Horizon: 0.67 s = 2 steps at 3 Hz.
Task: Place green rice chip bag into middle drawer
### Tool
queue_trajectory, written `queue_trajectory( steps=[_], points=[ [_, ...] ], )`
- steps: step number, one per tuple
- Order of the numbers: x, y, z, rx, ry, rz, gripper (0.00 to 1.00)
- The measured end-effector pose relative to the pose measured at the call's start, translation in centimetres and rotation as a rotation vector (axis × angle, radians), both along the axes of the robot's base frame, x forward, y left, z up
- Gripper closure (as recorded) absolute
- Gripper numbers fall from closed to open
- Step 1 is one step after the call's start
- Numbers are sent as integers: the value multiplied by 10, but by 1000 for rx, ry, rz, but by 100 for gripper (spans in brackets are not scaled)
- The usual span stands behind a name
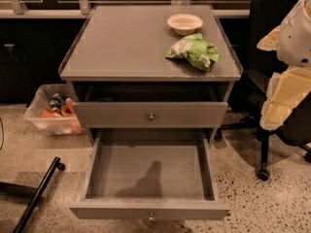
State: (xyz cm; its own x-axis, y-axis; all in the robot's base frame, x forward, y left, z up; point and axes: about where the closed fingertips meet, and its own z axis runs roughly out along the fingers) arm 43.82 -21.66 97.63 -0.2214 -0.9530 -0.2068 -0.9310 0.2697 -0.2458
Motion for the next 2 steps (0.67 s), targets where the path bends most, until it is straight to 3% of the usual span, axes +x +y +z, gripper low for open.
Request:
queue_trajectory(
  steps=[1,2],
  points=[
    [0,0,0,0,0,0,0],
    [4,-1,4,42,-21,-32,0]
  ],
)
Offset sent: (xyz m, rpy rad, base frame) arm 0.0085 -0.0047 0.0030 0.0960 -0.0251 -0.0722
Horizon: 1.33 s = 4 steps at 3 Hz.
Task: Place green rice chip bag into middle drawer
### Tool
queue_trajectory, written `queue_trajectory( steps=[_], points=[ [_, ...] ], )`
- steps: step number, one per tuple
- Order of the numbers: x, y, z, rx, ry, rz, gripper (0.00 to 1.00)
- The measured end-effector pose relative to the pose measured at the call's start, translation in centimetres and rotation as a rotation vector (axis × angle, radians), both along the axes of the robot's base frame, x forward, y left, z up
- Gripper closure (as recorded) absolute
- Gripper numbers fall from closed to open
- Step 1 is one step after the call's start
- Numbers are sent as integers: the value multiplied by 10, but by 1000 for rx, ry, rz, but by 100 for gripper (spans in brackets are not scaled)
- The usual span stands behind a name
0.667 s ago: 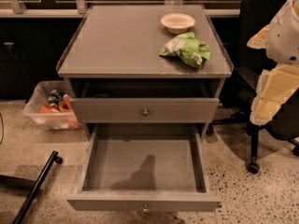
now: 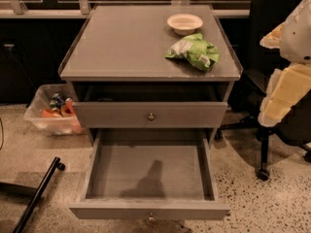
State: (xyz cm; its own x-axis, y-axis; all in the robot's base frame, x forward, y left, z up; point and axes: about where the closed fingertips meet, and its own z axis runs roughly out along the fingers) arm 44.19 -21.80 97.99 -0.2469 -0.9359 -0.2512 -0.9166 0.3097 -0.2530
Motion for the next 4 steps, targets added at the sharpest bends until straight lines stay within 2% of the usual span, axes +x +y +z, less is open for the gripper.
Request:
queue_trajectory(
  steps=[1,2,3,4],
  points=[
    [21,3,-2,91,-29,-76,0],
    [65,11,-14,230,-48,-196,0],
    [122,25,-32,367,-48,-321,0],
    [177,33,-46,444,-71,-465,0]
  ],
)
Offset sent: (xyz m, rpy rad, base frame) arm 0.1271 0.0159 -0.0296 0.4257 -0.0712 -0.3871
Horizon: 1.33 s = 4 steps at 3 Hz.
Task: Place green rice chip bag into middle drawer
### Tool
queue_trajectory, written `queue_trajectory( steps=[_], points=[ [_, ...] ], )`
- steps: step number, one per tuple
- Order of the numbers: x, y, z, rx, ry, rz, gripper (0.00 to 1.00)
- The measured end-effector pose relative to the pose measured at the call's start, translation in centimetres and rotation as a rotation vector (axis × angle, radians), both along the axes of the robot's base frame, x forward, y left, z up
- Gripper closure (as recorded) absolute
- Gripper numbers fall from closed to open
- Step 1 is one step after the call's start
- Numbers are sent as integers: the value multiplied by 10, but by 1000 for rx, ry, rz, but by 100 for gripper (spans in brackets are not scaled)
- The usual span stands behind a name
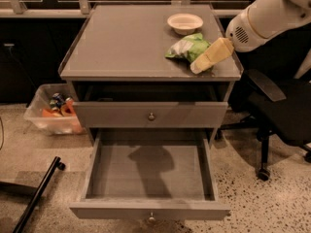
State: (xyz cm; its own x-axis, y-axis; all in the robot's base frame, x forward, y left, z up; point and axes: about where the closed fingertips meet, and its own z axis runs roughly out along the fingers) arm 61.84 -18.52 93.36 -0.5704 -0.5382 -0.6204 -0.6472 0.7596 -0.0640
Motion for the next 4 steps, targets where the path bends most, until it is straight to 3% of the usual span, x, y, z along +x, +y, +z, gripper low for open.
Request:
queue_trajectory(
  steps=[1,2,3,4],
  points=[
    [1,2,1,28,11,-38,0],
    [1,2,1,28,11,-36,0],
    [23,2,-4,54,-21,-95,0],
    [68,2,-13,89,-52,-172,0]
  ],
)
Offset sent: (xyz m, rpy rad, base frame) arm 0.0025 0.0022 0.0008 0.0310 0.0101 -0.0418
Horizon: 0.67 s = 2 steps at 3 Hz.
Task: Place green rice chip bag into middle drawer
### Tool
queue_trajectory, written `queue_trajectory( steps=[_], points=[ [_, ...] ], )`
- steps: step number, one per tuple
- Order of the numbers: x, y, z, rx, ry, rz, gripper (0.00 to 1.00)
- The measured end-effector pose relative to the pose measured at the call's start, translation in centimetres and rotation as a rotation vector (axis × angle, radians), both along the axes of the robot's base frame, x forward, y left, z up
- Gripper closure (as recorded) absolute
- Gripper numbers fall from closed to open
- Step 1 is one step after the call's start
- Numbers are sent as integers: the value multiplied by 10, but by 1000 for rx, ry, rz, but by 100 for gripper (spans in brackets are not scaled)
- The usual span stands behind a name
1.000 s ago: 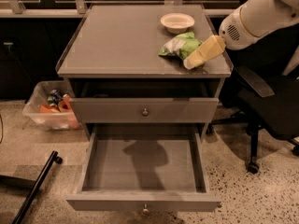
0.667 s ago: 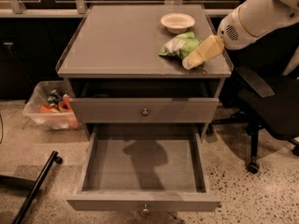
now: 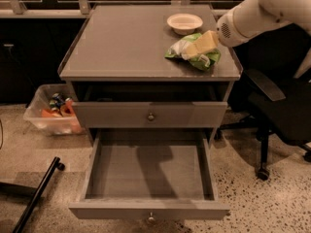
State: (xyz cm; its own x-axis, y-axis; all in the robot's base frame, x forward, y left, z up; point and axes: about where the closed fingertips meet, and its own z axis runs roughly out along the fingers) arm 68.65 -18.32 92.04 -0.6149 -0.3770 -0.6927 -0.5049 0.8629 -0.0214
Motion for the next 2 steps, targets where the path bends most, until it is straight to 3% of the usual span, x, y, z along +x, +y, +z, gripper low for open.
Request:
queue_trajectory(
  steps=[1,2],
  points=[
    [38,7,-19,45,24,-50,0],
    [62,17,-45,62,81,-66,0]
  ],
)
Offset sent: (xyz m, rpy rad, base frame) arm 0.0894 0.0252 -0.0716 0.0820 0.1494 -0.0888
